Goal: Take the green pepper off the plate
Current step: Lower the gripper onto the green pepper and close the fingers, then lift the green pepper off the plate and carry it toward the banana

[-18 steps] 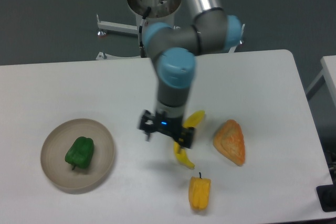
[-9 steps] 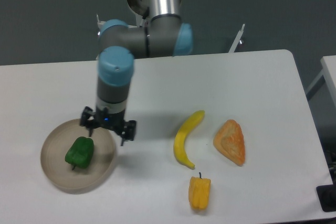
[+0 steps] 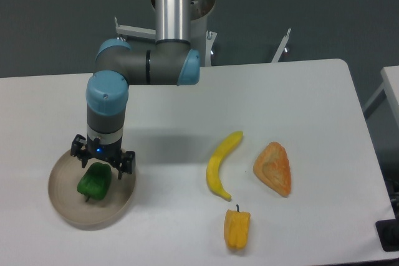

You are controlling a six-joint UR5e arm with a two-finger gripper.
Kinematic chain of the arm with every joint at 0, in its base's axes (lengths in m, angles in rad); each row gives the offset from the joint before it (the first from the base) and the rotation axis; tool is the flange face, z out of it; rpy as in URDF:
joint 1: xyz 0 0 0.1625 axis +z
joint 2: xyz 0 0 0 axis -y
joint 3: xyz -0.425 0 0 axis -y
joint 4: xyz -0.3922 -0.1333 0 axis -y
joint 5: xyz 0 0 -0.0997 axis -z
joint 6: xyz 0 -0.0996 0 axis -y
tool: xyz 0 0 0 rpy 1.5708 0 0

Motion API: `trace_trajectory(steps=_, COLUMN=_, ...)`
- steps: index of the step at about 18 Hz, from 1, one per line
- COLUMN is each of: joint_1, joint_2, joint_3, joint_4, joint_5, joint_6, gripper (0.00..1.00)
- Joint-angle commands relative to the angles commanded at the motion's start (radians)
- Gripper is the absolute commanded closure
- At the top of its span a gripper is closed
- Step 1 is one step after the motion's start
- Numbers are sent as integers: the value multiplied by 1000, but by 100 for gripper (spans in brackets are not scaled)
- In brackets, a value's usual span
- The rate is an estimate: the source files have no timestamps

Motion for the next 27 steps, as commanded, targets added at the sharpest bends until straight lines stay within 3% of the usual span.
trace_trajectory(steps=6, joint_1=-6, joint_2=-28, joint_3=11, joint_4=20, joint_5=3, joint_6=2, gripper=2)
trace_trajectory(steps=10, joint_1=-6, joint_2=-20, joint_3=12, joint_4=20, joint_5=2, joint_6=3, gripper=52)
trace_trajectory(steps=13, joint_1=-6, joint_2=-18, joint_3=12, joint_4=20, joint_5=2, joint_6=6, gripper=69)
trace_trajectory(steps=21, joint_1=14, joint_2=21, joint_3=34, joint_4=12, joint_5=11, joint_6=40, gripper=75)
trace_trajectory(steps=27, joint_1=151, joint_2=87, joint_3=29, joint_4=-11, joint_5=48, joint_6=247, gripper=75)
